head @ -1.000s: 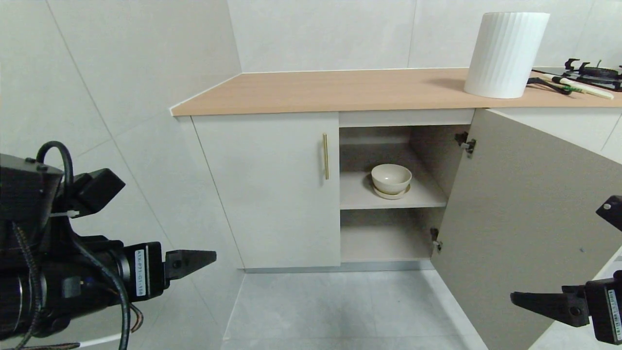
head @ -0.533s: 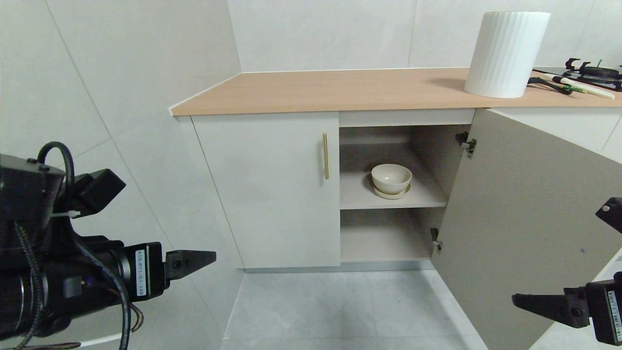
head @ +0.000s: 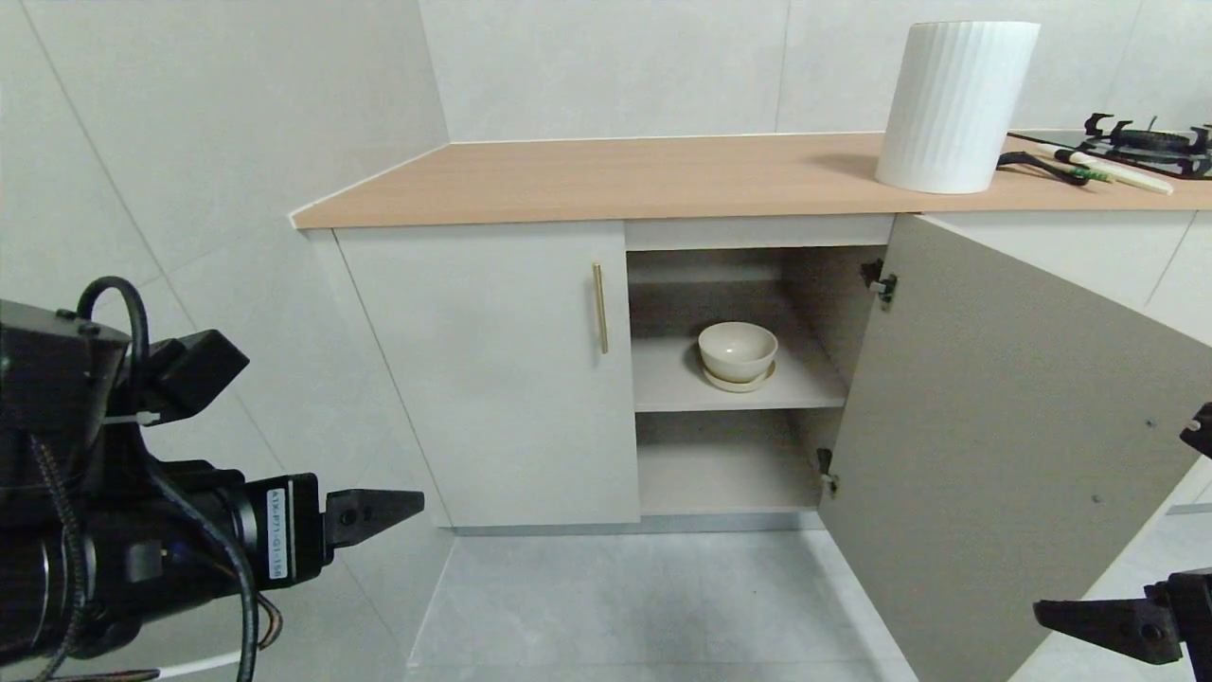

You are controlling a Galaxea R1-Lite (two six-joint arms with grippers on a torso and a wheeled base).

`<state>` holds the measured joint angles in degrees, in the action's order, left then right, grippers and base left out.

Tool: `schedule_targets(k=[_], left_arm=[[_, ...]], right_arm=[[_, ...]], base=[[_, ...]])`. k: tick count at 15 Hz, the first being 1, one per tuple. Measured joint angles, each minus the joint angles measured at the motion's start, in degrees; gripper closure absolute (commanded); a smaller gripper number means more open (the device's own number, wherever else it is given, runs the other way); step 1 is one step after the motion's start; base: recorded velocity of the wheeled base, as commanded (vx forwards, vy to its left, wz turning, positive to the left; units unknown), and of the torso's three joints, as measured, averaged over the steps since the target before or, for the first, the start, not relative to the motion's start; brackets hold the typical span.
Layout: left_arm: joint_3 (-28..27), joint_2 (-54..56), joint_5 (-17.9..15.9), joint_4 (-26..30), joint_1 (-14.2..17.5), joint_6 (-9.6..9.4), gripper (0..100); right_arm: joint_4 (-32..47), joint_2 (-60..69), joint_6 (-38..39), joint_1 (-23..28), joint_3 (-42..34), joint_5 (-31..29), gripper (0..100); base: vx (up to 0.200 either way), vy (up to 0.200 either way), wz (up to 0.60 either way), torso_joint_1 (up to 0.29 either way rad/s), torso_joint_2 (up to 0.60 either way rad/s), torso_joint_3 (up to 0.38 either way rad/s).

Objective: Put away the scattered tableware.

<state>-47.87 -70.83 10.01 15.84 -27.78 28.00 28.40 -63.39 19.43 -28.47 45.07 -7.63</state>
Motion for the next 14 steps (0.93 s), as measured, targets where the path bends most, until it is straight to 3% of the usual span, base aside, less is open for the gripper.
schedule_targets(k=[5,8,14], left_arm=[[-0.06,-0.01,-0.02,-0.02,0.0,0.0,0],[-0.05,-0.06,0.0,-0.02,0.02,0.02,0],[-0.02,-0.12,-0.11,0.0,0.04,0.1,0]], right_arm=[[0.06,-0.09,-0.02,0.94,0.38,-2.27,0],[0.09,-0.26,-2.46,4.96,0.82,-2.55,0],[-1.72,-1.46,-4.85,16.9,2.86,-2.6,0]], base=[[0.0,-0.2,0.0,0.001,0.0,-0.003],[0.0,-0.2,0.0,0.001,0.0,0.009],[0.0,0.0,0.0,0.0,0.0,0.0]])
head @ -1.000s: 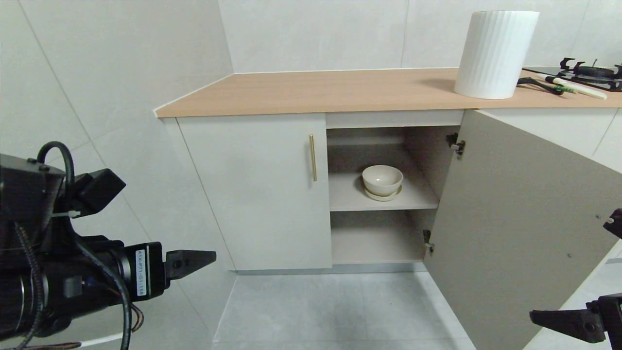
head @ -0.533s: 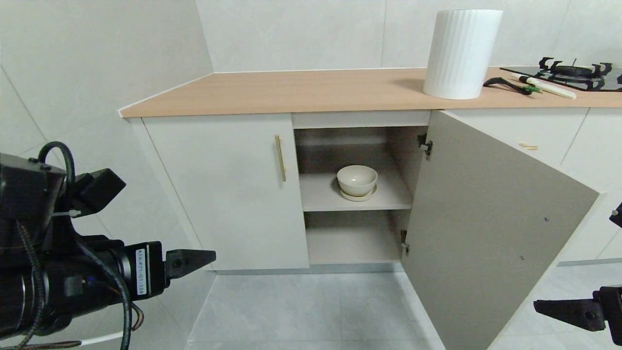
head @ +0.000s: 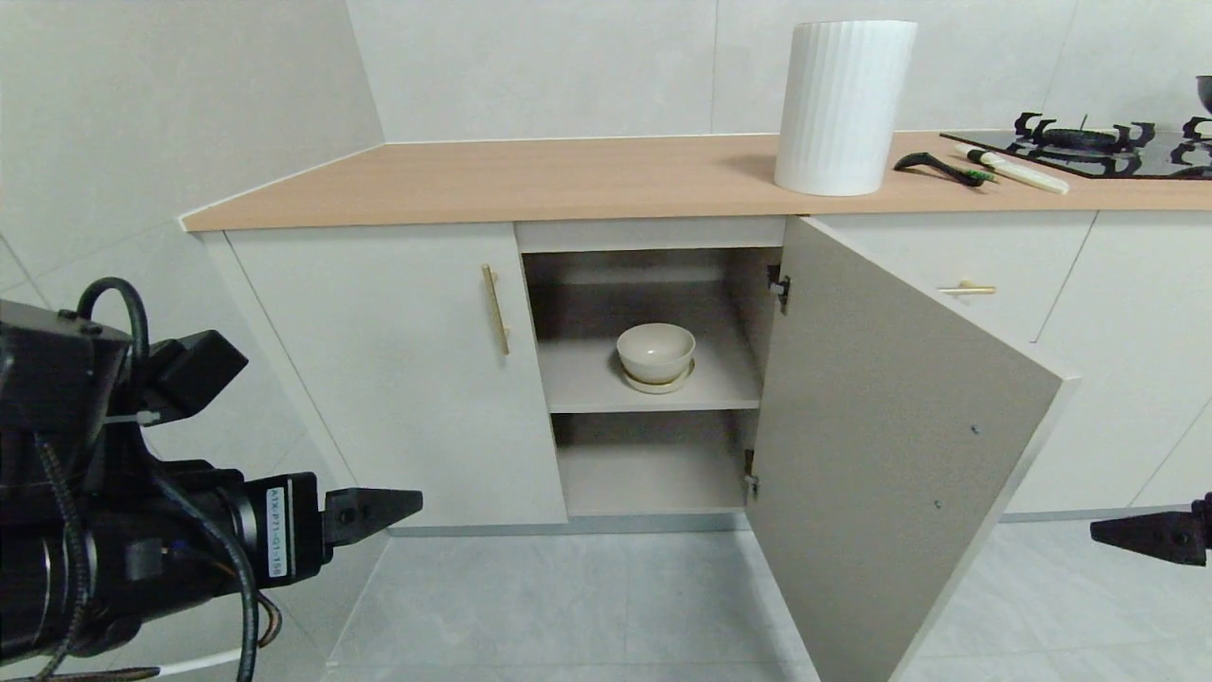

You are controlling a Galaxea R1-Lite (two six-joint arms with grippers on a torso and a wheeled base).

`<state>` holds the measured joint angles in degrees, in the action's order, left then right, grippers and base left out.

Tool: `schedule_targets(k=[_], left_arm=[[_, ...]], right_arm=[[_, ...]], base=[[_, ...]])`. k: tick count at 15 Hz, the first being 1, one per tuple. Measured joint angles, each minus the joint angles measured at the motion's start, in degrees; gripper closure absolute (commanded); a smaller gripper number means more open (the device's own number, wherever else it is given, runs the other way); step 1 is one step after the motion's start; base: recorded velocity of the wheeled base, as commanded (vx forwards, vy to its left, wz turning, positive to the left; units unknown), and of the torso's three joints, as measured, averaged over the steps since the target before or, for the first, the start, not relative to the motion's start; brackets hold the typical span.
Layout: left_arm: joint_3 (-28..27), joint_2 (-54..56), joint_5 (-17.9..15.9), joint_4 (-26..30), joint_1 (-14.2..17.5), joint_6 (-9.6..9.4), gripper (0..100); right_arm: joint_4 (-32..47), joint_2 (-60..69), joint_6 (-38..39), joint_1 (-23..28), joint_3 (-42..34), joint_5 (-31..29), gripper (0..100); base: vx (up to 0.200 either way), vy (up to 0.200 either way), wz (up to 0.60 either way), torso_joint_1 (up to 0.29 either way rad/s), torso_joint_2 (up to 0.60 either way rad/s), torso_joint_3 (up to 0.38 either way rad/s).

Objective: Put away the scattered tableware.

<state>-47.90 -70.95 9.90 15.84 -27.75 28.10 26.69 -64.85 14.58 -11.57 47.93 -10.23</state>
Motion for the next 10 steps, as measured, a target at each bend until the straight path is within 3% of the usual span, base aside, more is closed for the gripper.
schedule_targets(k=[5,10], left_arm=[[0.0,0.02,0.0,0.0,0.0,0.0,0],[0.0,0.02,-0.07,-0.02,-0.01,0.0,0]], right_arm=[[-10.37,-4.46,1.26,7.98,0.46,0.05,0],[-16.31,-9.23,7.58,8.73,0.09,0.2,0]], base=[[0.0,0.0,0.0,0.0,0.0,0.0],[0.0,0.0,0.0,0.0,0.0,0.0]])
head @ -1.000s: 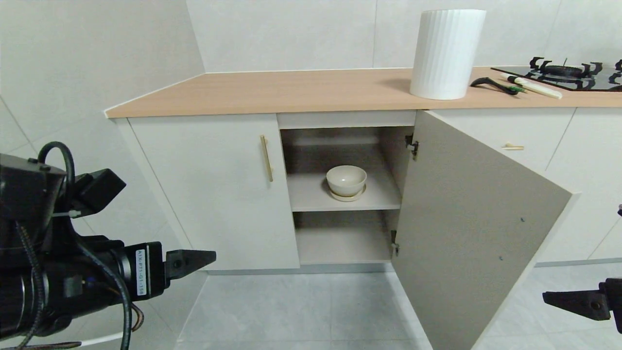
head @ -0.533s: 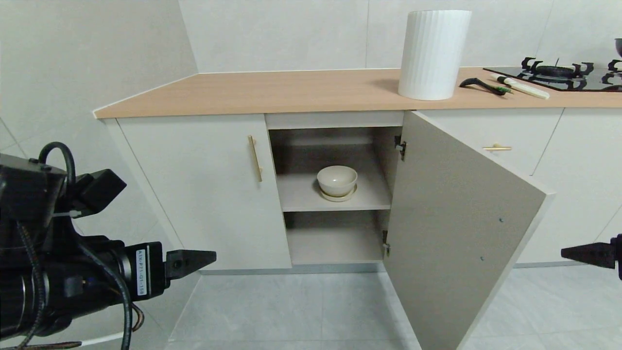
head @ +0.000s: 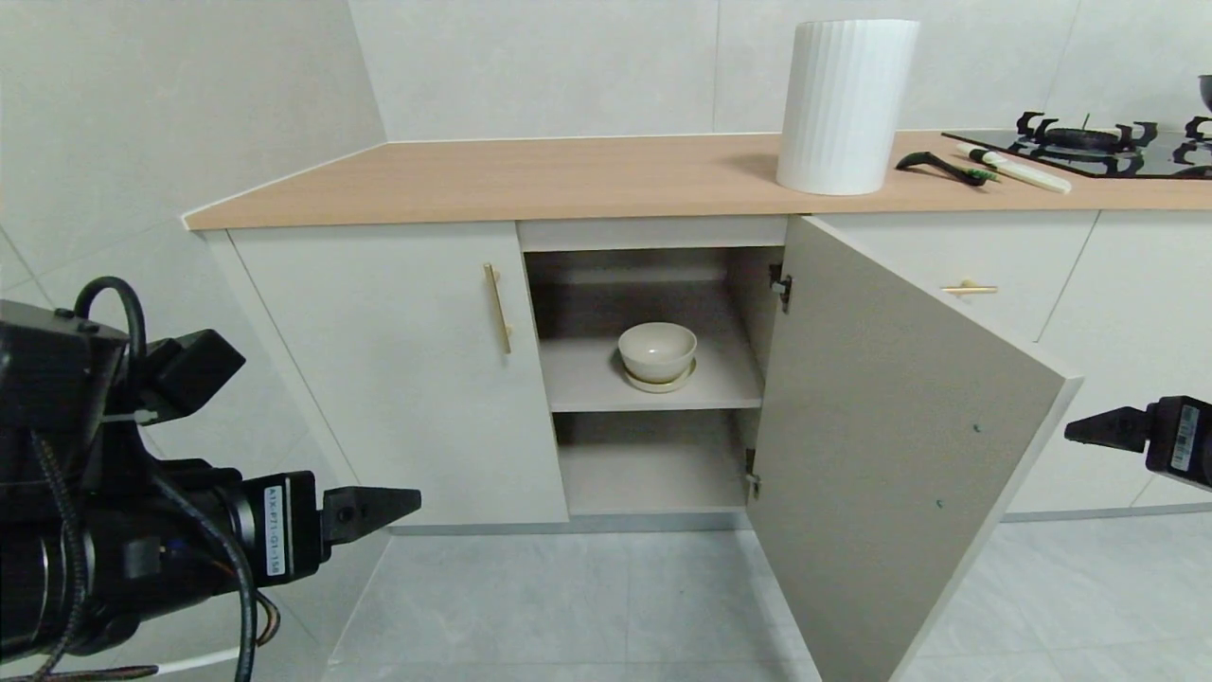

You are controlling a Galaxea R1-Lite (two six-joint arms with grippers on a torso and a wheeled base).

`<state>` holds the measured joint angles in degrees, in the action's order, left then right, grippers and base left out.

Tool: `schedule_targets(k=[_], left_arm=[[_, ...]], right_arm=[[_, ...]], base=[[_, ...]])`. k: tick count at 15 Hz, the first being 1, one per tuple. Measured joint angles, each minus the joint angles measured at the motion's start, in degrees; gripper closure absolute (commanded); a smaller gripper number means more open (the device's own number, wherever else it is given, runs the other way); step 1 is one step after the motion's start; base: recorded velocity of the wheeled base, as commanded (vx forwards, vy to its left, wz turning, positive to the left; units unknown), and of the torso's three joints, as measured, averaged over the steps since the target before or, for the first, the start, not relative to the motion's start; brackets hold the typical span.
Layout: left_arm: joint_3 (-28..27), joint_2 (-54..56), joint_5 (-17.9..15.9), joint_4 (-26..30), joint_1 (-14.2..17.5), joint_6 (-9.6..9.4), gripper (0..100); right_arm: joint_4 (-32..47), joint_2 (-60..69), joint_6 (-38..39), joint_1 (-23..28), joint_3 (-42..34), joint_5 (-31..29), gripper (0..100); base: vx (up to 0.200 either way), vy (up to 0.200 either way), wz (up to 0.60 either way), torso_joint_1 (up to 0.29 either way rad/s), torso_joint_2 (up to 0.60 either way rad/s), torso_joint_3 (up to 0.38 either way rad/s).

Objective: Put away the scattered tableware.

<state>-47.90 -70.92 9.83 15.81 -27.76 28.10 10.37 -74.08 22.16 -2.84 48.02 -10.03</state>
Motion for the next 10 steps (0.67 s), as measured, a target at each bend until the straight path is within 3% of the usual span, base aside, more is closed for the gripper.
schedule_targets(k=[10], left_arm=[[0.0,0.06,0.0,0.0,-0.02,0.01,0]], right_arm=[[-6.72,-6.07,7.69,-2.43,-0.63,0.05,0]], base=[[0.0,0.0,0.0,0.0,0.0,0.0]])
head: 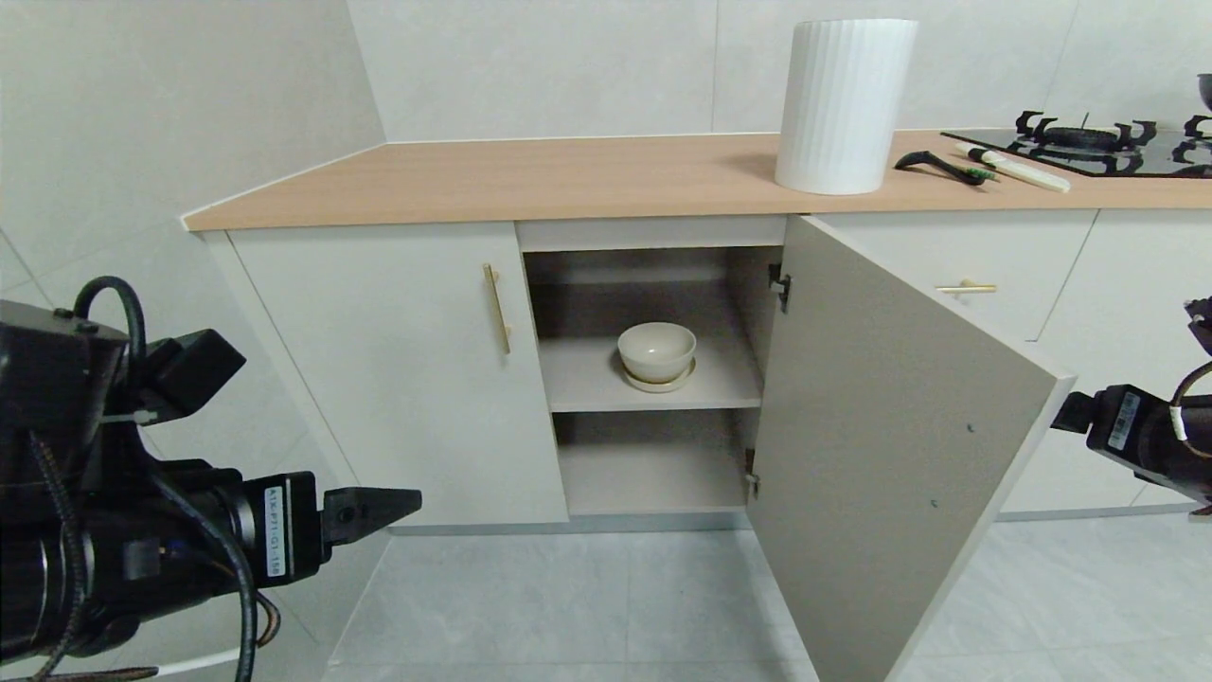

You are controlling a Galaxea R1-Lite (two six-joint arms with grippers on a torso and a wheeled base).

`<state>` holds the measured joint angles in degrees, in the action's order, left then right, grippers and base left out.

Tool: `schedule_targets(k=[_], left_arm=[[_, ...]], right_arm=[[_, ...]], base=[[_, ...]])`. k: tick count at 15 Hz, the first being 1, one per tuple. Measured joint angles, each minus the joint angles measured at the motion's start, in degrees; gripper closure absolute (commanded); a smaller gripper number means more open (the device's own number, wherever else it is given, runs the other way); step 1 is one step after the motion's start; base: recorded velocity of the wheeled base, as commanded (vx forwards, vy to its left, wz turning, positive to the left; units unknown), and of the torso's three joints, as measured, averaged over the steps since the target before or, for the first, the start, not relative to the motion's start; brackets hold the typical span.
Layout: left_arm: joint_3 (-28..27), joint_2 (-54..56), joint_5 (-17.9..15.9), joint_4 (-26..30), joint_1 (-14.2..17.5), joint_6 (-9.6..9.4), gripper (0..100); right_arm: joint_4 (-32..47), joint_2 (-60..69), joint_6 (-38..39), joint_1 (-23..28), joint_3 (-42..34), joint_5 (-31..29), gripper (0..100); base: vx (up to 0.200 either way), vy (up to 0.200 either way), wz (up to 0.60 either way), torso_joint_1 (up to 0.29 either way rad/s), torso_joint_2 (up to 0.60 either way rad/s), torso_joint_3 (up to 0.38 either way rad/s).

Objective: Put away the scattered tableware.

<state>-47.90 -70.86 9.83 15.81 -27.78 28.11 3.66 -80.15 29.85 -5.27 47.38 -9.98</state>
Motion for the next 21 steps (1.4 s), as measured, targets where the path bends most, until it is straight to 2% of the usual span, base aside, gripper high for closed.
schedule_targets(k=[6,9,13,17,21], left_arm=[[-0.09,0.15,-0.04,0.0,0.02,0.02,0],[-0.15,0.04,0.02,-0.05,-0.02,0.24,0],[-0.44,0.28,0.27,-0.68,0.15,0.33,0],[-0.3,0.33,0.35,-1.63,0.41,0.38,0],[-0.44,0.3,0.95,-1.69,0.52,0.35,0]], right_arm=[[-0.32,-0.79,3.69,-5.42,-0.39,0.16,0],[-1.34,-1.55,4.16,-10.5,-0.69,0.28,0],[-2.49,-6.51,3.18,-17.38,3.61,1.83,0],[0.52,-14.03,-6.46,-21.6,12.23,9.06,0],[1.76,-20.64,-13.91,-22.37,19.29,10.41,0]], base=[[0.0,0.0,0.0,0.0,0.0,0.0],[0.0,0.0,0.0,0.0,0.0,0.0],[0.0,0.0,0.0,0.0,0.0,0.0],[0.0,0.0,0.0,0.0,0.0,0.0],[0.0,0.0,0.0,0.0,0.0,0.0]])
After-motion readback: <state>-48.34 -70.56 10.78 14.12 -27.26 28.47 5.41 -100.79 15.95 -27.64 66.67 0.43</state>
